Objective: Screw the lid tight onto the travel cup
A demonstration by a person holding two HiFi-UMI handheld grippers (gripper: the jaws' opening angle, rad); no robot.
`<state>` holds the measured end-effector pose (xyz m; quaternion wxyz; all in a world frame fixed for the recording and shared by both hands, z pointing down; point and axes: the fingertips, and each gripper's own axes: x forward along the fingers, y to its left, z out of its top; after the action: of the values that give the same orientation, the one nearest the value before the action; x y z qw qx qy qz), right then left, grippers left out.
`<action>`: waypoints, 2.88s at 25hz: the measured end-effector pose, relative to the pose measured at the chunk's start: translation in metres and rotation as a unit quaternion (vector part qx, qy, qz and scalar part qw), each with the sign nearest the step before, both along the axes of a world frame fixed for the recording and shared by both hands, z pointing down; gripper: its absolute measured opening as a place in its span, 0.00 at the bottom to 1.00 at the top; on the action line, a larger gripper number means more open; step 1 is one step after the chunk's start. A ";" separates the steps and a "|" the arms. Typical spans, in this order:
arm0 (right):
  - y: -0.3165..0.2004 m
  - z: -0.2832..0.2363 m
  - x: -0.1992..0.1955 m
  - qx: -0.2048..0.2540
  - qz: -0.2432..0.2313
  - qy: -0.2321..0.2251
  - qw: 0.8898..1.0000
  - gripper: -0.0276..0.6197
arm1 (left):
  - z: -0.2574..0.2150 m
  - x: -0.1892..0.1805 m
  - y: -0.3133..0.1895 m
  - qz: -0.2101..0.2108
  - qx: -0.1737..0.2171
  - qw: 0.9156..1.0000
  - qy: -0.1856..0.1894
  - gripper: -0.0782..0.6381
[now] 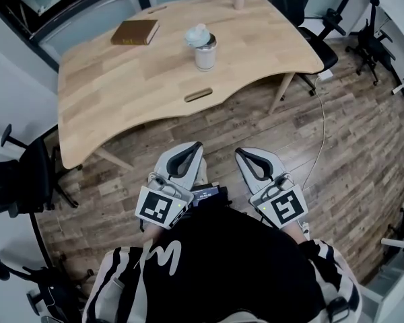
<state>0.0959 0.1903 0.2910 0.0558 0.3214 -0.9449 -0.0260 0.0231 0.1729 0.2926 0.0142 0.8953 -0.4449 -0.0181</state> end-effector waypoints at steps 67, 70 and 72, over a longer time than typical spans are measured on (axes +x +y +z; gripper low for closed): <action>-0.302 -0.009 -0.071 -0.008 0.084 0.011 0.996 0.04 | -0.004 -0.076 -0.317 0.066 0.013 0.998 -0.001 0.11; -0.307 -0.006 -0.077 -0.010 0.083 0.010 0.996 0.04 | 0.004 -0.080 -0.321 0.066 0.004 0.998 -0.003 0.11; -0.309 -0.003 -0.079 -0.014 0.082 0.009 0.997 0.04 | 0.011 -0.082 -0.324 0.066 -0.008 0.998 -0.008 0.11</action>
<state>0.0167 -0.1184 0.2878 0.0709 0.3966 -0.9152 -0.0106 -0.0589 -0.1507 0.3040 0.0183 0.9228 -0.3848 -0.0063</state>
